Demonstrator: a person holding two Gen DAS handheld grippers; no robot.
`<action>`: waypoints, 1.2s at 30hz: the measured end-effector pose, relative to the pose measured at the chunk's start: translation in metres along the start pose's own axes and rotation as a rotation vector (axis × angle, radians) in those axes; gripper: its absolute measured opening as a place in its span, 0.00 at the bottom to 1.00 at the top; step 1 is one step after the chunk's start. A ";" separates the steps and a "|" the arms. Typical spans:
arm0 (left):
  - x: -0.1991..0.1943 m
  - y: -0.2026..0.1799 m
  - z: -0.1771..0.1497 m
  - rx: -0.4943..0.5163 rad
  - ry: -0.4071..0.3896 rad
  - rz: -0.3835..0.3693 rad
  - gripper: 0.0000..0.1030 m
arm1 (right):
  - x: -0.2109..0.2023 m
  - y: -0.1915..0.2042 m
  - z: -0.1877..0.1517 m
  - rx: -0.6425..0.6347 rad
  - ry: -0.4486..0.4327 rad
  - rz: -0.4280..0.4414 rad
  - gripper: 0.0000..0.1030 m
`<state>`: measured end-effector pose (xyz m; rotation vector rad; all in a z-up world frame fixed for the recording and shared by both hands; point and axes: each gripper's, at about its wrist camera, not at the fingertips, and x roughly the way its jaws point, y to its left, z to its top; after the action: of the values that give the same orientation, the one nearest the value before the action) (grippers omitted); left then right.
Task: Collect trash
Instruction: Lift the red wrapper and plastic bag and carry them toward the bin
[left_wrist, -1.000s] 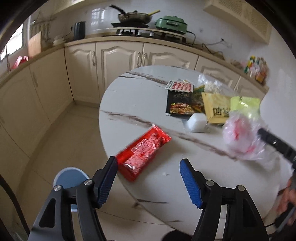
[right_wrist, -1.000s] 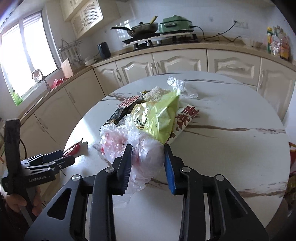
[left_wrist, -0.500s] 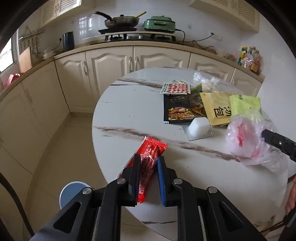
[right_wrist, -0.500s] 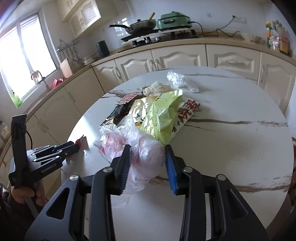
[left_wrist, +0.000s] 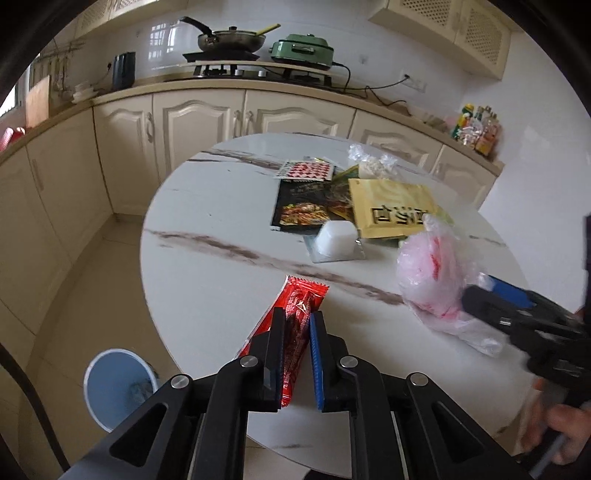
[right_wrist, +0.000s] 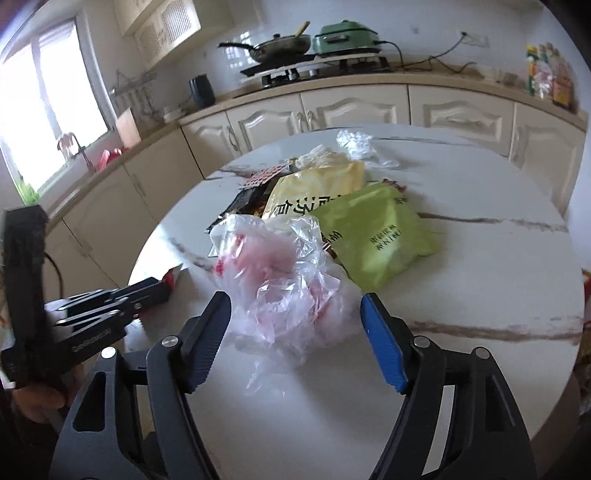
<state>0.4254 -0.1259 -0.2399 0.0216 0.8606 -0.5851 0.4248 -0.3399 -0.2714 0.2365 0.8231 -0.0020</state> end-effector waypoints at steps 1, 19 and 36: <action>-0.001 0.000 -0.001 -0.007 0.000 -0.001 0.08 | 0.004 0.003 0.001 -0.004 0.006 -0.008 0.73; -0.006 -0.007 -0.006 -0.033 0.004 -0.078 0.08 | 0.012 0.021 0.001 -0.032 0.000 -0.041 0.30; -0.091 0.078 -0.008 -0.158 -0.158 -0.033 0.07 | -0.001 0.156 0.037 -0.276 -0.123 0.095 0.30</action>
<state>0.4121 -0.0145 -0.1960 -0.1801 0.7521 -0.5410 0.4661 -0.1959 -0.2142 0.0147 0.6801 0.1840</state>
